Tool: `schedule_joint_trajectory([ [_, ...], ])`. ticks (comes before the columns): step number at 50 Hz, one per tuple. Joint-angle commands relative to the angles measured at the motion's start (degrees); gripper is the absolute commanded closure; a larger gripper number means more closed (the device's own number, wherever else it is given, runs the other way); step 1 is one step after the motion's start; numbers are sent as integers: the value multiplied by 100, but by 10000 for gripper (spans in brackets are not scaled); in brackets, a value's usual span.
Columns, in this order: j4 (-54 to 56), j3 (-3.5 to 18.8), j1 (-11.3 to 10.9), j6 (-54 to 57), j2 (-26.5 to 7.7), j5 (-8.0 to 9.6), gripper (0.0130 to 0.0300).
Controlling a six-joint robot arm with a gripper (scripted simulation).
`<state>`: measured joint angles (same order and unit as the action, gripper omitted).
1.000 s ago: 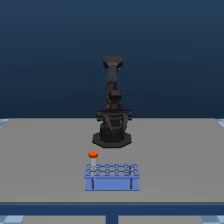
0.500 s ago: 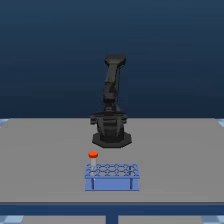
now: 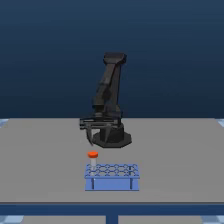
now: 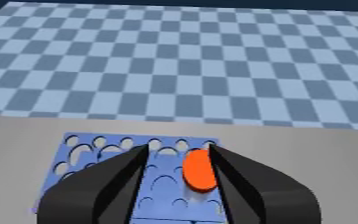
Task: Pick up the centrifuge tube on the rack
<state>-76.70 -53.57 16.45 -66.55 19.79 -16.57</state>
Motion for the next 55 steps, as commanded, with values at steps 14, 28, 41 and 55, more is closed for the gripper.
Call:
schedule_joint_trajectory([
  [14, -347, 335, 244, -351, -388, 7, 130],
  [28, -186, 334, 257, -179, -448, -2, 130],
  [41, 195, 250, 237, 214, -463, -29, 130],
  [55, 684, 191, 241, 726, -566, -78, 130],
])
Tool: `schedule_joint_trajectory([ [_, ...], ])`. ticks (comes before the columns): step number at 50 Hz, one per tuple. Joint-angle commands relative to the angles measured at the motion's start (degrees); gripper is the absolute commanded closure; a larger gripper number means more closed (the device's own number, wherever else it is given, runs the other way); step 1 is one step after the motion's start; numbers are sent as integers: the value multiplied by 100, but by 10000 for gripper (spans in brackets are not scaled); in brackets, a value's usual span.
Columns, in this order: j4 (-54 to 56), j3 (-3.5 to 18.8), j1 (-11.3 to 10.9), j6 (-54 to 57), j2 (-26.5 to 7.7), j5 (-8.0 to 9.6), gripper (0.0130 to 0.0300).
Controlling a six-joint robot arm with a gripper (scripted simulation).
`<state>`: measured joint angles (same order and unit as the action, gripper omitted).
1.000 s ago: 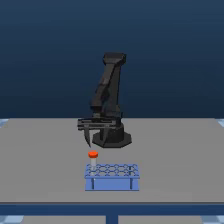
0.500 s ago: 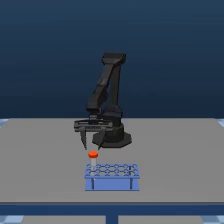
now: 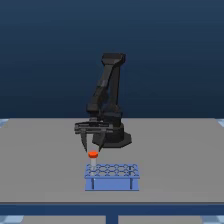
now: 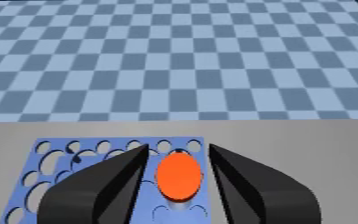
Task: Pick up the centrifuge tube on the rack
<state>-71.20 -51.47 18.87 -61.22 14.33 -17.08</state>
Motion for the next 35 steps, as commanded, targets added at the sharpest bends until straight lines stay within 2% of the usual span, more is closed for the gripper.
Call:
schedule_joint_trajectory([
  [1, 258, -34, 0, 323, -45, -41, 130],
  [18, 1244, -169, 0, 1362, -274, -203, 130],
  [35, 1753, -243, 0, 1903, -420, -325, 130],
])
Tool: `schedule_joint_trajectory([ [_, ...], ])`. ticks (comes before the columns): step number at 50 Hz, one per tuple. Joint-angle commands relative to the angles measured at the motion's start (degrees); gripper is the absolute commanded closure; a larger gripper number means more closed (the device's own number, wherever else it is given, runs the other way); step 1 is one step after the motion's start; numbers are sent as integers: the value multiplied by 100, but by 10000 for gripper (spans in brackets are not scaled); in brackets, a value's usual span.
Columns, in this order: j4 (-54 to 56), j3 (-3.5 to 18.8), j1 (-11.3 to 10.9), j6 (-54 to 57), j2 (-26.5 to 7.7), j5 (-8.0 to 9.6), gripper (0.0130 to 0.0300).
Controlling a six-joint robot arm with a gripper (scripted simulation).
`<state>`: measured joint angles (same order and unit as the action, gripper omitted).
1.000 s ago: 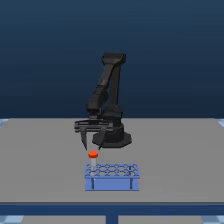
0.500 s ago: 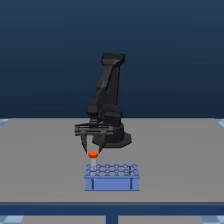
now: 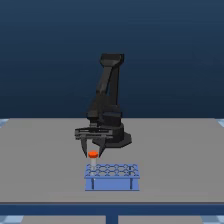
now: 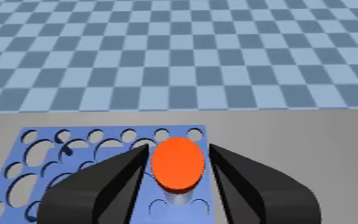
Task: Pick up the centrifuge tube on the rack
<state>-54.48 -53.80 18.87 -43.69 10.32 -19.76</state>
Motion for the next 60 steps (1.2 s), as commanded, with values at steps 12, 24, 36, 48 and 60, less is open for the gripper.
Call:
schedule_joint_trajectory([
  [12, 219, -30, 0, 296, -63, -96, 130],
  [24, 219, -31, 0, 296, -63, -96, 300],
  [36, 219, -31, 0, 296, -63, -96, 300],
  [48, 198, -28, 2, 274, -56, -87, 300],
  [60, -39, 7, 2, 22, 18, -23, 300],
])
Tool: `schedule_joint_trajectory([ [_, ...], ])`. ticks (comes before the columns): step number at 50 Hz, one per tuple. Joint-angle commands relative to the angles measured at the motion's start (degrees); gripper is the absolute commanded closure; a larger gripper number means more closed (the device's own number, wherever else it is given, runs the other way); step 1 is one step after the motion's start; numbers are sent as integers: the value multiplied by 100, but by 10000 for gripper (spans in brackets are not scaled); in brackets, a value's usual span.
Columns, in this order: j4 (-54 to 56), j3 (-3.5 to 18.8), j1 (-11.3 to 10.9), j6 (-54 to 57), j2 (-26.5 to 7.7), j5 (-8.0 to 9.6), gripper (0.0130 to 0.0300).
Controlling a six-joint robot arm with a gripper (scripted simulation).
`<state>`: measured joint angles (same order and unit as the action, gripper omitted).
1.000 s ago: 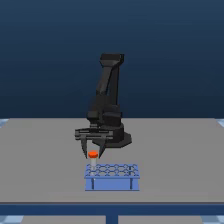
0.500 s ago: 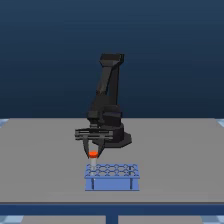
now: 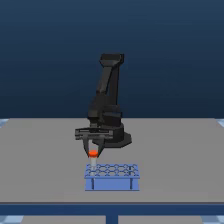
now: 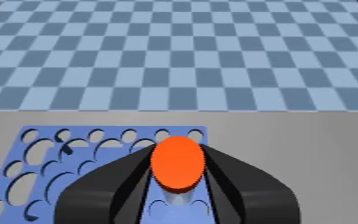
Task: Pick up the centrifuge tube on the rack
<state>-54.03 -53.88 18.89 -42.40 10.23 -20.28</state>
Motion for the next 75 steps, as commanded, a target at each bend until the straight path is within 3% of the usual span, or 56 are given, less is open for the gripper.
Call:
schedule_joint_trajectory([
  [1, -164, 27, 0, -191, 50, 49, 300],
  [23, -1190, 170, 0, -1275, 306, 245, 300],
  [41, -2846, 391, 0, -3007, 613, 390, 300],
  [75, -5596, 817, 0, -5875, 1015, 297, 300],
])
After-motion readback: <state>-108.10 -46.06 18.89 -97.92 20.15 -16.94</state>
